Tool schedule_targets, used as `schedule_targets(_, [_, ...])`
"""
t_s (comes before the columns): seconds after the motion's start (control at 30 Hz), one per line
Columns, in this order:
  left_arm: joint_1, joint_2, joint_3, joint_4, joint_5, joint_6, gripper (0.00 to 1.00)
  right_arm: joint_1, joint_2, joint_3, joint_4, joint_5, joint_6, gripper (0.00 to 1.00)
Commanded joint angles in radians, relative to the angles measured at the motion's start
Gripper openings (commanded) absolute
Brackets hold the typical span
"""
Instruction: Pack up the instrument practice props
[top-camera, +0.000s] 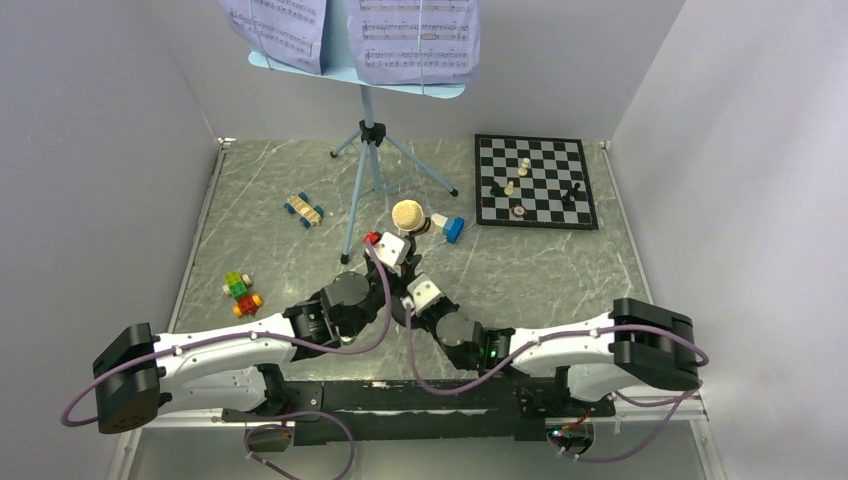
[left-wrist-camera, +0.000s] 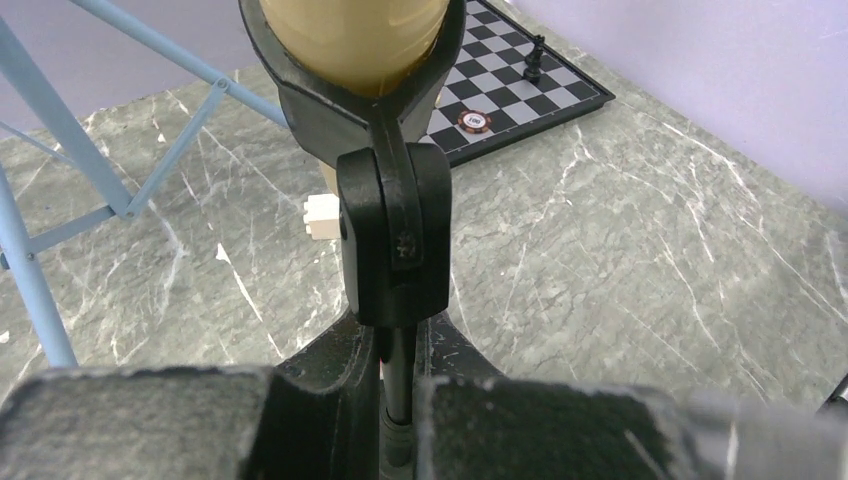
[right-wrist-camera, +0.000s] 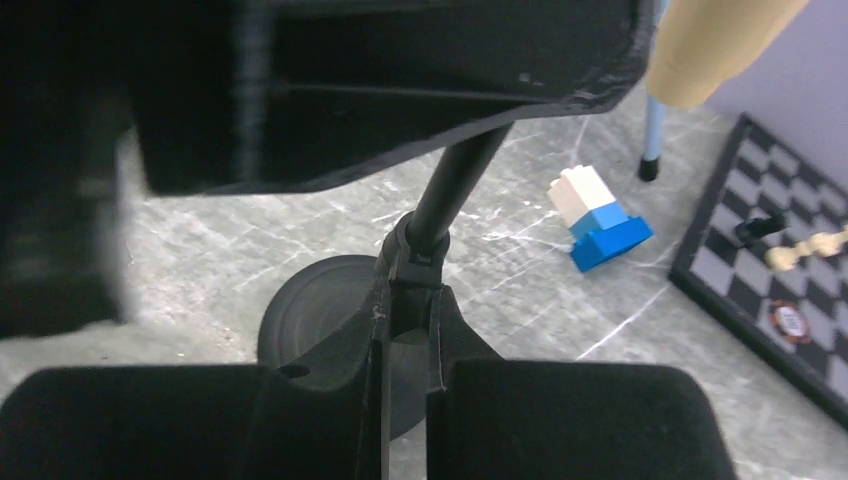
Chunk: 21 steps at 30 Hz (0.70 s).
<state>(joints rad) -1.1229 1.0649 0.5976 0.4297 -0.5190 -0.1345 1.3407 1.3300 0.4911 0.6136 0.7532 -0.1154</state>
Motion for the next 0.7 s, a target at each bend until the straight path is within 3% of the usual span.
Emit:
schedule_targets(0.0, [0.015, 0.0, -0.025, -0.03, -0.028, 0.044, 0.0, 0.071, 0.086, -0.047, 0.059, 0.235, -0.345, 0.0])
schedule_targets(0.33, [0.017, 0.007, -0.022, -0.034, -0.013, 0.049, 0.0, 0.19, 0.317, -0.078, 0.443, 0.42, -0.795, 0.0])
schedule_targets(0.57, [0.017, 0.019, -0.007, -0.05, -0.032, 0.059, 0.0, 0.207, 0.285, -0.081, 0.474, 0.448, -0.777, 0.0])
schedule_targets(0.67, [0.017, 0.025, 0.007, -0.062, -0.046, 0.071, 0.0, 0.211, 0.212, -0.067, 0.396, 0.475, -0.647, 0.49])
